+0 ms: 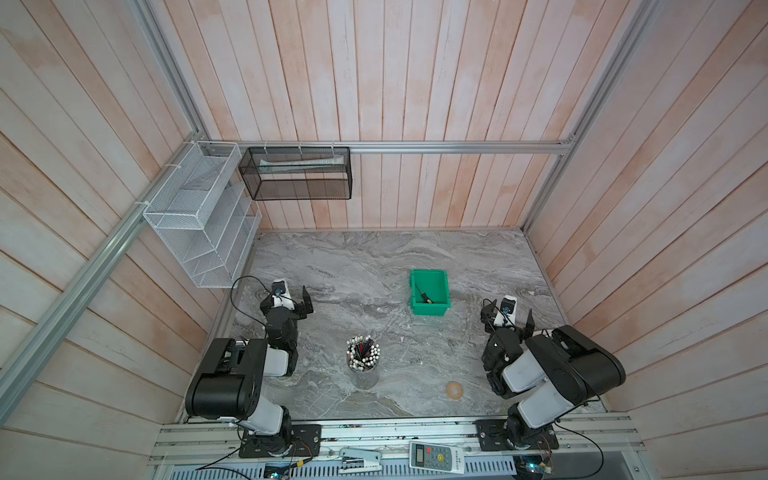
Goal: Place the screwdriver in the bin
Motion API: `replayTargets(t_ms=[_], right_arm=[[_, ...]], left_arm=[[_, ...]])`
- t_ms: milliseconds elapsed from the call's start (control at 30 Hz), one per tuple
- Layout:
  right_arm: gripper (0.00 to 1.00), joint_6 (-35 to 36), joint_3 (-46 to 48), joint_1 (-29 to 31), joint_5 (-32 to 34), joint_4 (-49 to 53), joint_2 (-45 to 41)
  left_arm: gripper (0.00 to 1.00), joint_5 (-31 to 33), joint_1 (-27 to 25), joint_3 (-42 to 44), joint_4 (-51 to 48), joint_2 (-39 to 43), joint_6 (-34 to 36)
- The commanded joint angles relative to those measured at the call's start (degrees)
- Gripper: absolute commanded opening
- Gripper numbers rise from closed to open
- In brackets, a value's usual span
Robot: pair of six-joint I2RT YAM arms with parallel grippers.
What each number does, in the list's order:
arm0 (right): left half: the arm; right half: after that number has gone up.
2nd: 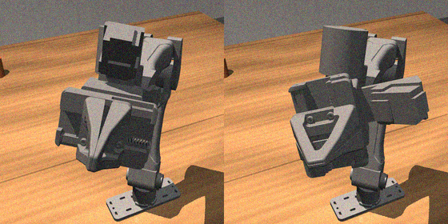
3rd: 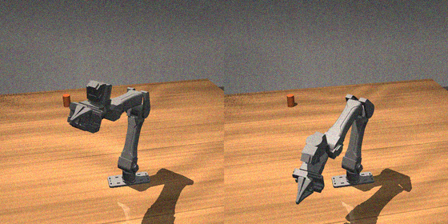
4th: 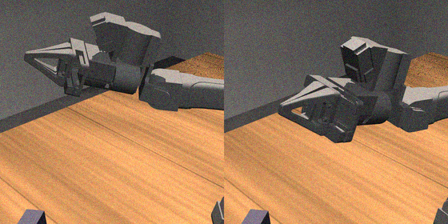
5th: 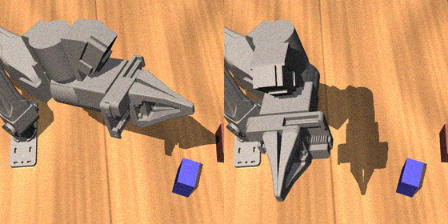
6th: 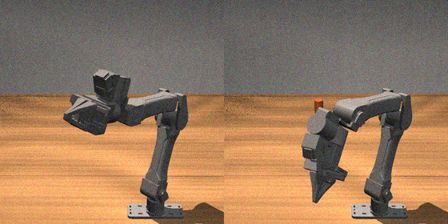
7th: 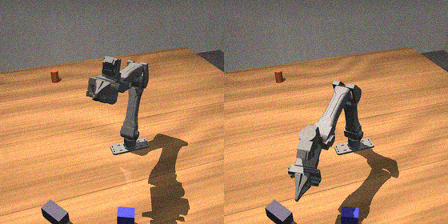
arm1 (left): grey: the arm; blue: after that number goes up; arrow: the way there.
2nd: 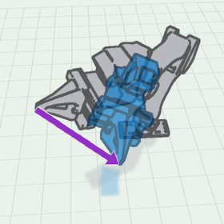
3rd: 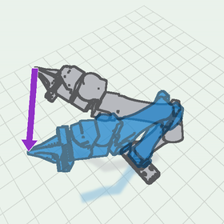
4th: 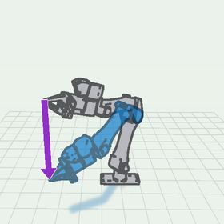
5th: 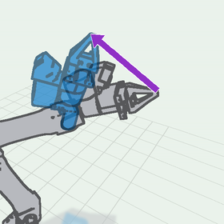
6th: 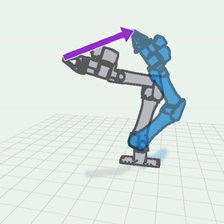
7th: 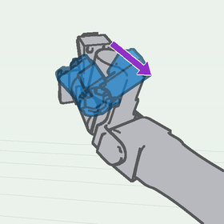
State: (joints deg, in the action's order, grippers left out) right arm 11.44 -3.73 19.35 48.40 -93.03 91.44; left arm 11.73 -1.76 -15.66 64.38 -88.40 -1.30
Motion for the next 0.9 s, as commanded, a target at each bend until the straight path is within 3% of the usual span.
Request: replayTargets(t_ms=[0, 167, 333, 400, 433, 500, 533, 633, 867], right_arm=[[0.98, -6.4, 1.0, -2.5, -3.8, -6.7, -2.9], [0.98, -13.0, 0.2, -8.5, -13.0, 4.0, -7.6], [0.98, -13.7, -4.2, -12.7, -26.8, 12.8, -6.1], [0.98, -11.7, -4.6, -12.9, -27.0, 6.7, -1.5], [0.98, -14.3, -6.1, -13.1, -27.8, 15.3, -4.1], [0.98, -12.6, -5.4, -13.6, -28.5, 9.7, -1.9], [0.98, -14.1, -6.5, -13.7, -28.9, 15.0, -3.4], [0.98, -14.5, -7.9, -13.9, -28.5, 17.0, -3.0], [0.98, -14.4, -7.7, -14.4, -29.0, 16.0, -2.7]], left_arm=[[1.00, -1.0, 0.2, 0.2, 1.3, -0.1, -0.4], [1.00, -1.0, 0.2, 0.2, 1.1, 0.0, -0.4], [1.00, -0.9, 0.1, 0.3, 1.3, 0.1, -0.4], [1.00, -0.9, 0.1, 0.3, 1.3, 0.1, -0.3], [1.00, -0.9, 0.2, 0.3, 1.3, 0.0, -0.3], [1.00, -0.7, 0.0, 0.4, 1.4, 0.0, -0.2], [1.00, -0.7, 0.1, 0.4, 1.5, 0.0, -0.2], [1.00, -0.8, 0.0, 0.4, 1.4, 0.0, -0.2], [1.00, -0.7, 0.1, 0.3, 1.2, -0.1, -0.3]])
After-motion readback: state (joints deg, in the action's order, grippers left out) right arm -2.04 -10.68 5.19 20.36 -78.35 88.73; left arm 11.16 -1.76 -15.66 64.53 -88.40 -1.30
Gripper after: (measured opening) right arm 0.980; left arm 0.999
